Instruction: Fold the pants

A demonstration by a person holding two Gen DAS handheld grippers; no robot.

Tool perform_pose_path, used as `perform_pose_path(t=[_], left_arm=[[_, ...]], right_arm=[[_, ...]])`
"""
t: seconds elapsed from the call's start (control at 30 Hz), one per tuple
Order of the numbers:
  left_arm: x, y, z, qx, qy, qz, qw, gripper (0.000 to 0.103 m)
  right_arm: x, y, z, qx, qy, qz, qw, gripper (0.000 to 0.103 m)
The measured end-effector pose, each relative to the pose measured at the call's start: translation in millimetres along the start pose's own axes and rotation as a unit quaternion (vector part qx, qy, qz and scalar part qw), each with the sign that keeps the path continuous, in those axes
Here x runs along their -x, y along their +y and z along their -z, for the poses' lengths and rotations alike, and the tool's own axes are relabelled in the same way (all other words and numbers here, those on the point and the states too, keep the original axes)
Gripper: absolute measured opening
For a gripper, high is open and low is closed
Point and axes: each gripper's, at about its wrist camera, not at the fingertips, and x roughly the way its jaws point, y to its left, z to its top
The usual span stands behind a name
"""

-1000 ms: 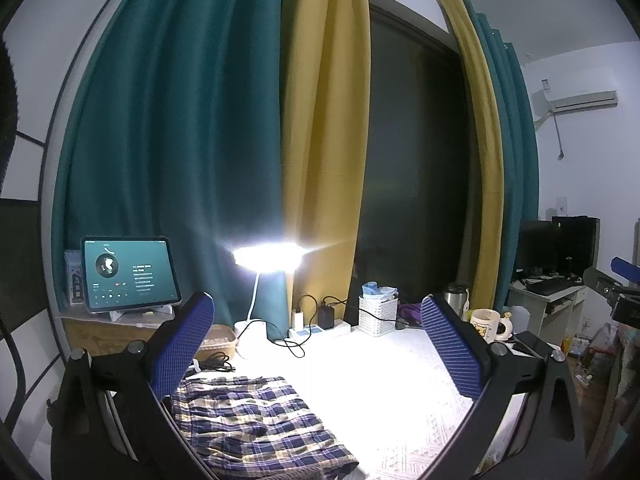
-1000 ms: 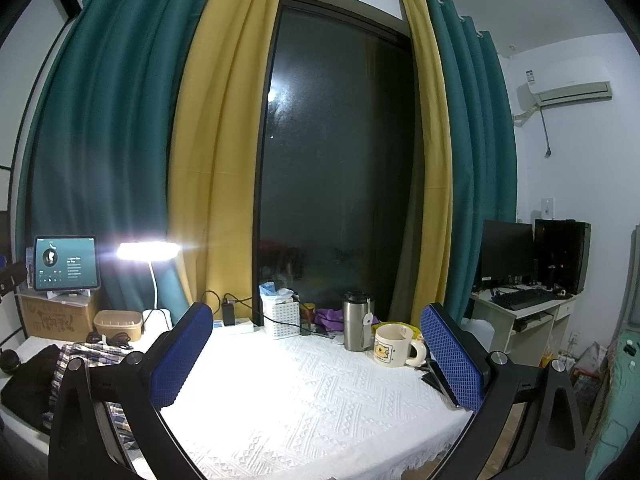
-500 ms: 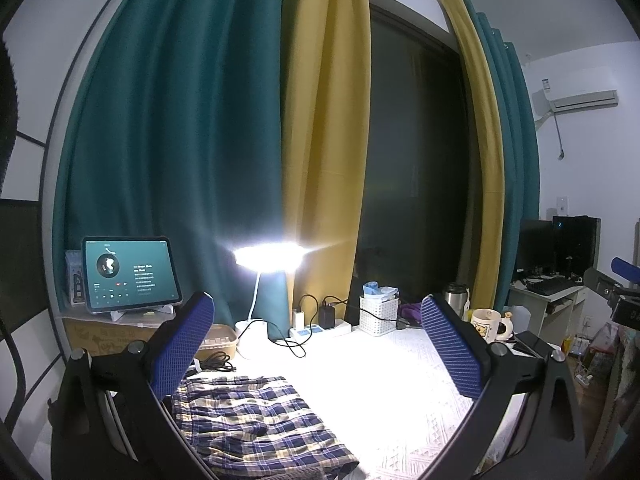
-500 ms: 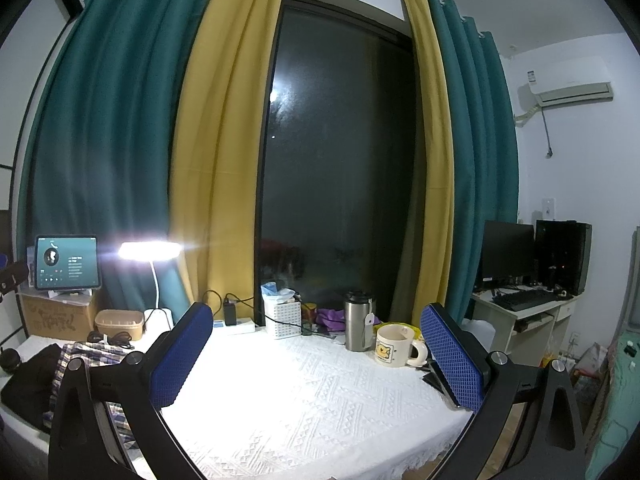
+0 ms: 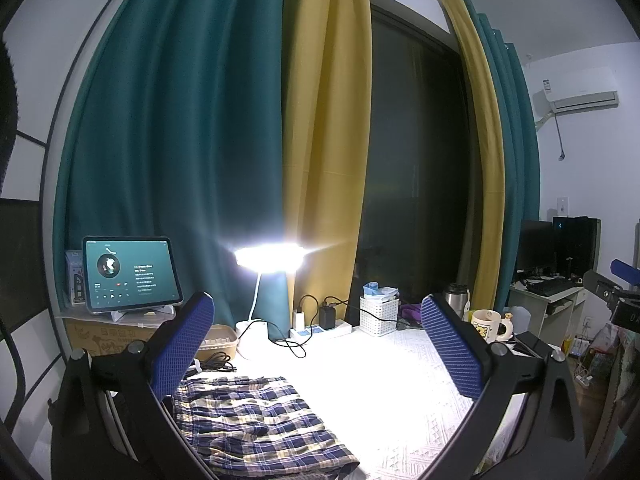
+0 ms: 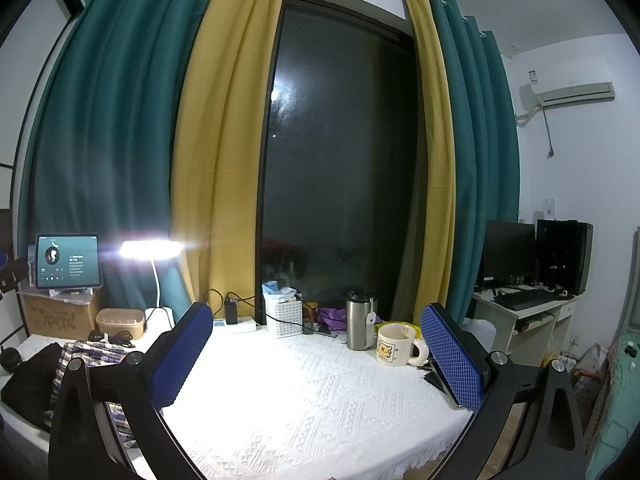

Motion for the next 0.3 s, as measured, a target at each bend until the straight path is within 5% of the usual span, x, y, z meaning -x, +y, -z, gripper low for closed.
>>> perform_pose_path(t=[0.3], left_arm=[[-0.2, 0.4, 1.5, 0.000, 0.003, 0.001, 1.0000, 0.102]], right_arm=[[-4.5, 0.8, 2.7, 0.001, 0.008, -0.004, 1.000, 0.103]])
